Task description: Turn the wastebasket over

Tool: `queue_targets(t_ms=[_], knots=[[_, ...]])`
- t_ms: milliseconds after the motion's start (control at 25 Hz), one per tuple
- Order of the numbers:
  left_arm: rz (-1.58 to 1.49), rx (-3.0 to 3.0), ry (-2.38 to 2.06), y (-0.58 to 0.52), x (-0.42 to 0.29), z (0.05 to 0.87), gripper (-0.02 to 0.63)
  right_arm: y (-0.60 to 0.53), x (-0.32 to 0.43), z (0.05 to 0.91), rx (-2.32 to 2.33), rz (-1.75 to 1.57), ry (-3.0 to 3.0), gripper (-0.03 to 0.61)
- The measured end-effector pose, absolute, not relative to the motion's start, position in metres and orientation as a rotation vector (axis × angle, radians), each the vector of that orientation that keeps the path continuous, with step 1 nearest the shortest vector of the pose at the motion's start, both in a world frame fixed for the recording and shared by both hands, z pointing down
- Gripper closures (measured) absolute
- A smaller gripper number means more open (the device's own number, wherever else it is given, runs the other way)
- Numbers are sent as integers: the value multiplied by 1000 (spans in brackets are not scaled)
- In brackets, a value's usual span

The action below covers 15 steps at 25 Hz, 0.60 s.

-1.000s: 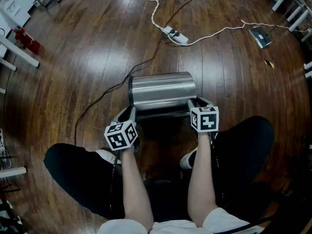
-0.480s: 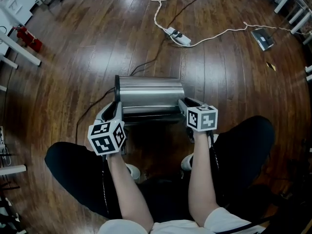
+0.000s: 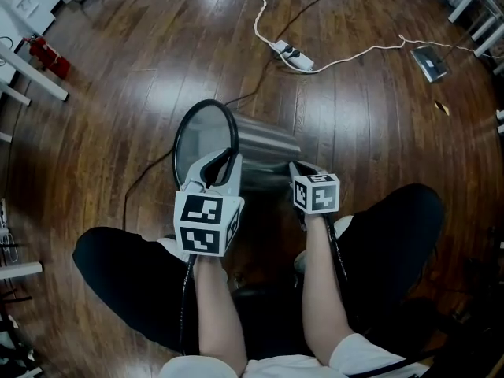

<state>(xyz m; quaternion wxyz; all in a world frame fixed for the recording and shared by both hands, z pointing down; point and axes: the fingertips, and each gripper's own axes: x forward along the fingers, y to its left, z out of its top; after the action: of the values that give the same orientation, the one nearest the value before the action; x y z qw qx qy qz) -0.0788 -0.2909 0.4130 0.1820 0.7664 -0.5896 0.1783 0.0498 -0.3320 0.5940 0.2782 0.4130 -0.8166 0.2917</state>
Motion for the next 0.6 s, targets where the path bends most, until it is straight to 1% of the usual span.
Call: queue_targets(t_ms=[120,400,520,600], knots=[[548,2203,-1653,-295,-67,414,541,-333,55,596,1124,743,-2176,592],[558,2275,-1566,-298,-42,415,538,-329,63,609,1094,781,-2146,592],[698,2295,-1447,-294,-18,445,537,-297,24,635,873,1014,-2212,592],[898,2306,-1388,-289,-2,483,543,-263,-17,654,714,1173,-2239,591]])
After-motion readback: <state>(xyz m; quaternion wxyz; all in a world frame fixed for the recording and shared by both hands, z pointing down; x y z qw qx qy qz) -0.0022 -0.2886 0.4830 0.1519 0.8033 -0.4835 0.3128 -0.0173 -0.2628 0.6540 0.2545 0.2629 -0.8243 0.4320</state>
